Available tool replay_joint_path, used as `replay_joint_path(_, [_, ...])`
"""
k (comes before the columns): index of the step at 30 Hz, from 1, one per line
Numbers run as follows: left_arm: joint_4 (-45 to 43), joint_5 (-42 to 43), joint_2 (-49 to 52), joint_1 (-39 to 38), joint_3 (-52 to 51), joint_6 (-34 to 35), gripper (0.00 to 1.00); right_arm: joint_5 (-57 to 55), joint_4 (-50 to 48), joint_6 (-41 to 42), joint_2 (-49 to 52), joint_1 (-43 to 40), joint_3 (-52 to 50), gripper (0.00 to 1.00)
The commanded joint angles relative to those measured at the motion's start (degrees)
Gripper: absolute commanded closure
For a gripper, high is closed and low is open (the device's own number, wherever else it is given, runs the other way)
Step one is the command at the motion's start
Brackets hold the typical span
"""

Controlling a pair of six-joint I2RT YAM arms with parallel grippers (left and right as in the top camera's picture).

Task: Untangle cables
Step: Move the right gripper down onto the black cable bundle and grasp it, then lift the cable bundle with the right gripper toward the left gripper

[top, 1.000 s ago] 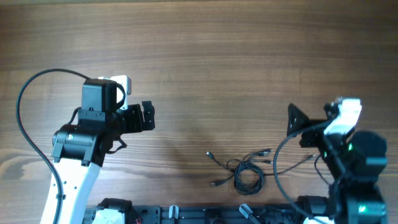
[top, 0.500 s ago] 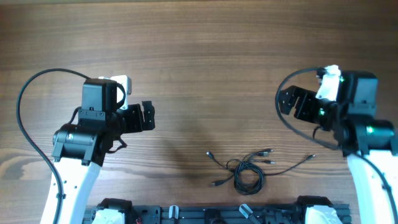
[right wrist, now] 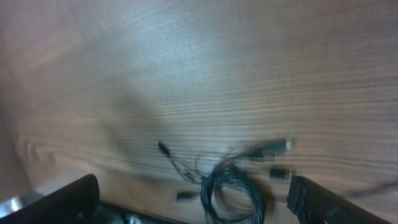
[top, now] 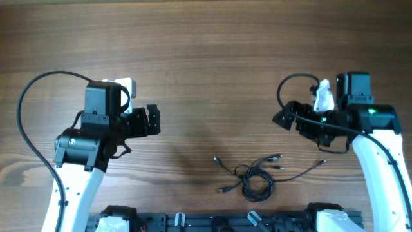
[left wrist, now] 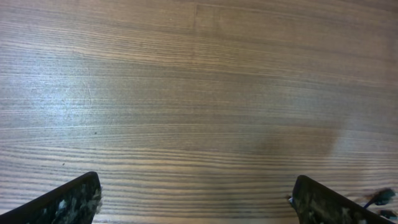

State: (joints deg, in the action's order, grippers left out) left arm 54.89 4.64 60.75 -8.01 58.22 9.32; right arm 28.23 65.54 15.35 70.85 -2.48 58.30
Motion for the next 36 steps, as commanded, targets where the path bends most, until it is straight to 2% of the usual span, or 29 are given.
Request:
replay_joint_path(1, [-0.35, 0.92, 0.02, -0.31, 1.38, 0.35, 0.00, -0.20, 3.80, -0.96, 0.68, 3.58, -1.03, 0.00])
replay_joint_path(6, [-2.62, 0.92, 0.02, -0.31, 1.38, 0.37, 0.00, -0.15, 1.55, 3.28, 0.79, 10.80, -5.84, 0.00])
replay_joint_path(12, [-4.59, 0.90, 0.02, -0.31, 1.38, 0.35, 0.00, -0.17, 1.36, 3.37, 0.85, 15.78, -10.03, 0.00])
replay_joint_path(17, [-7.89, 0.90, 0.02, -0.31, 1.38, 0.35, 0.00, -0.35, 1.27, 3.52, 0.83, 16.13, -14.43, 0.00])
replay_joint_path(21, [-10.60, 0.90, 0.02, -0.31, 1.38, 0.35, 0.00, -0.61, 0.59, 7.80, 0.83, 16.13, -17.84, 0.00])
replay_joint_path(26, [-14.40, 0.90, 0.02, -0.31, 1.38, 0.35, 0.00, -0.55, -3.67, 13.68, 0.83, 16.13, -22.38, 0.00])
replay_joint_path(31, [-15.96, 0.87, 0.09, -0.31, 1.38, 0.33, 0.00, -0.39, -7.41, 14.14, 0.83, 16.13, -26.53, 0.01])
replay_joint_path(36, [-17.44, 0.85, 1.01, -0.31, 1.38, 0.31, 0.00, 1.33, -13.92, 17.44, 0.83, 16.13, -33.62, 0.15])
